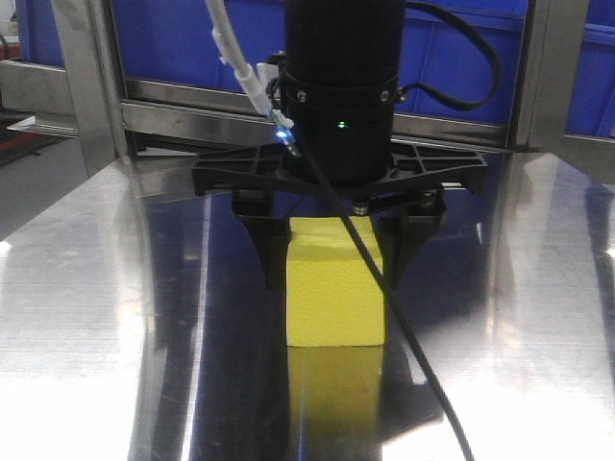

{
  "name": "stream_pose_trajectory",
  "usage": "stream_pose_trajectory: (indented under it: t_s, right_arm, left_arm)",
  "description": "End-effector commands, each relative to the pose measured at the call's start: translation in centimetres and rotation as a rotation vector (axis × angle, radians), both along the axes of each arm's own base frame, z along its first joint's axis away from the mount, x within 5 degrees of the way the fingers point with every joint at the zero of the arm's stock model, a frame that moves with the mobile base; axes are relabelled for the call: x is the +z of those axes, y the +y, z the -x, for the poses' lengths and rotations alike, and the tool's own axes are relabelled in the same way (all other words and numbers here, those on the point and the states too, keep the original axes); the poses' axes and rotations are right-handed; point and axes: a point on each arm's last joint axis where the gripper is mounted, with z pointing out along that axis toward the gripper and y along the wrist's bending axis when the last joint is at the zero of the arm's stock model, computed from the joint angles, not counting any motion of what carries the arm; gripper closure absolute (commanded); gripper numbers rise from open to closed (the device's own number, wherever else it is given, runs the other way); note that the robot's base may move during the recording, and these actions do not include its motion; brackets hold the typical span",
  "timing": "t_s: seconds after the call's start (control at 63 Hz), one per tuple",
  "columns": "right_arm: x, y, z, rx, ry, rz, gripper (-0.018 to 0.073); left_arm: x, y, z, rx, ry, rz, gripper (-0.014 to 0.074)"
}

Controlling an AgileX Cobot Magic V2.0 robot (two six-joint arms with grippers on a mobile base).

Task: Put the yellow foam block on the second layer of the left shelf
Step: 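Close the right gripper on the yellow foam block, then lift the yellow foam block off the table with the right gripper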

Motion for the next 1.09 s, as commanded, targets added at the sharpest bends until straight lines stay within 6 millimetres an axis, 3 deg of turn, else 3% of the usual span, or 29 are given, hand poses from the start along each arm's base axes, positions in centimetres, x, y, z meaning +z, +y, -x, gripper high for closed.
stream_pose_trajectory:
  t_s: [0.0,0.159,0.317,0.46,0.65,0.841,1.079]
  right_arm:
    - [2.3,-0.2,-0.1,-0.001,-0.061,-0.056,0.0074]
    - [3.0,-0.4,0.0,-0.004,-0.074,-0.069,0.0073]
    - [5.3,-1.2,0.5,0.078,-0.141,-0.075,0.0073]
    - [7.0,-3.1,0.8,0.162,-0.219,-0.093,0.0073]
    - [8.1,-8.2,2.3,0.256,-0.326,-0.107,0.0073]
    - [8.3,-15.0,4.3,0.286,-0.463,-0.073,0.0073]
    - [8.6,-22.1,8.2,0.166,-0.636,-0.004,0.0073]
  left_arm:
    - [-0.2,0.0,-0.2,-0.006,-0.042,0.012,0.0472]
    - [-0.2,0.0,-0.2,-0.006,-0.042,0.012,0.0472]
    - [-0.2,0.0,-0.2,-0.006,-0.042,0.012,0.0472]
    - [-0.2,0.0,-0.2,-0.006,-0.042,0.012,0.0472]
    - [-0.2,0.0,-0.2,-0.006,-0.042,0.012,0.0472]
    - [-0.2,0.0,-0.2,-0.006,-0.042,0.012,0.0472]
    - [-0.2,0.0,-0.2,-0.006,-0.042,0.012,0.0472]
